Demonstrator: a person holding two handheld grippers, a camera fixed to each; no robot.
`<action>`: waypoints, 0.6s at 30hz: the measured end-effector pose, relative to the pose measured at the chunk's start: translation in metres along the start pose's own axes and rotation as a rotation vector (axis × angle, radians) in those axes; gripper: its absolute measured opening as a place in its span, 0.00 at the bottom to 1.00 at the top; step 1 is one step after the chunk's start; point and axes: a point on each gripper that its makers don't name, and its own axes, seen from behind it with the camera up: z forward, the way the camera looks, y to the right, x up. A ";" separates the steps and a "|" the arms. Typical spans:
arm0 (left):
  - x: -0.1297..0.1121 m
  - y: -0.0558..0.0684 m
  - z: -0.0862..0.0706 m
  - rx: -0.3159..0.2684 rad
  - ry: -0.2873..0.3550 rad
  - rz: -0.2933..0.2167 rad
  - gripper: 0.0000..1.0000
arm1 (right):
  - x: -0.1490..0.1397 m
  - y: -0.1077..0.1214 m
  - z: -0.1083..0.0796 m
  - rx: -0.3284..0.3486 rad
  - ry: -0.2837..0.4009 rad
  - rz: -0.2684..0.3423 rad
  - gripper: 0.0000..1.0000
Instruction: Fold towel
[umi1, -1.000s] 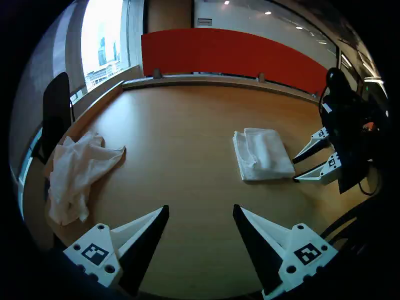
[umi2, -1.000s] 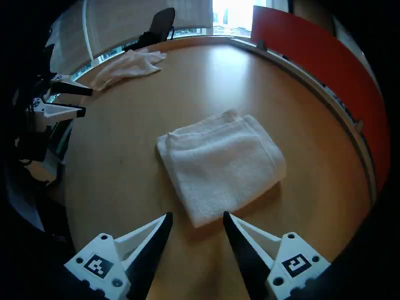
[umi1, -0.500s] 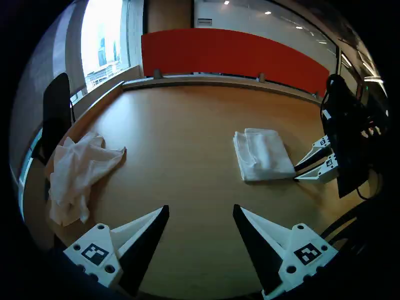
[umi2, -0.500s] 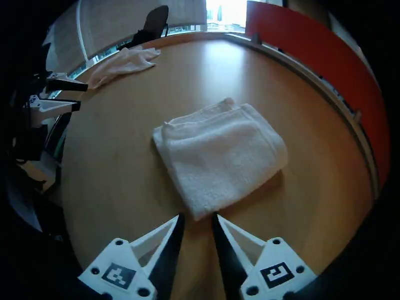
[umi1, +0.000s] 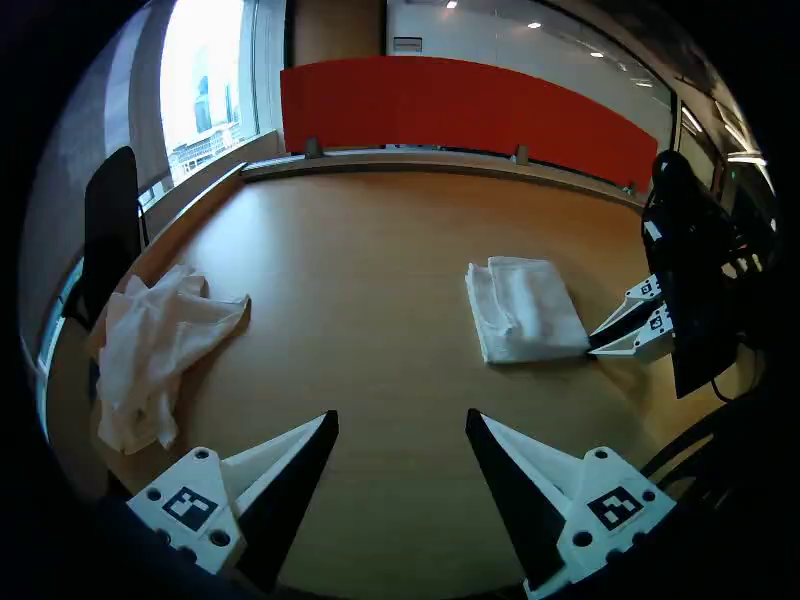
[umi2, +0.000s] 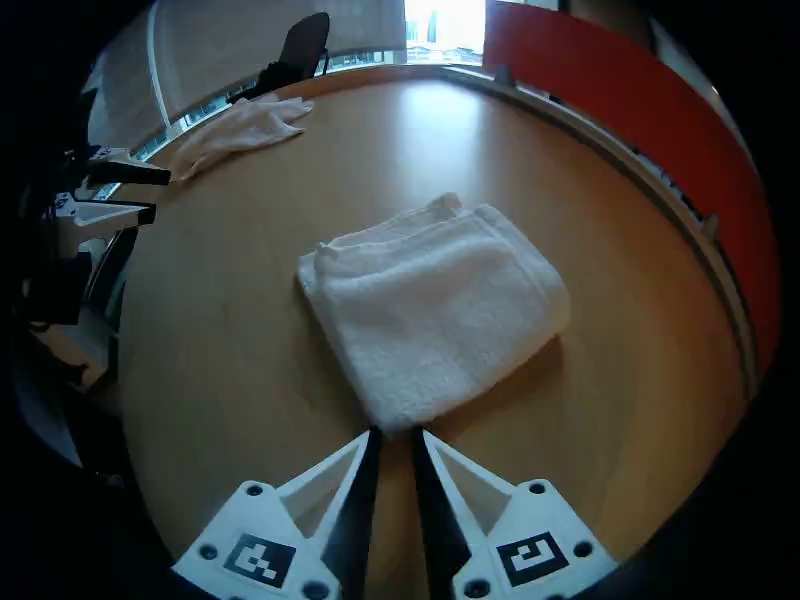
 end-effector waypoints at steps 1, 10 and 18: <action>0.000 0.000 0.000 0.000 0.000 0.000 0.95 | 0.000 0.000 0.000 -0.001 0.001 0.002 0.17; 0.000 0.000 0.001 0.000 0.000 0.001 0.95 | 0.000 0.001 -0.001 -0.001 0.016 0.024 0.03; 0.000 0.001 0.002 -0.003 -0.001 0.002 0.95 | 0.013 0.006 -0.010 -0.012 0.042 -0.003 0.02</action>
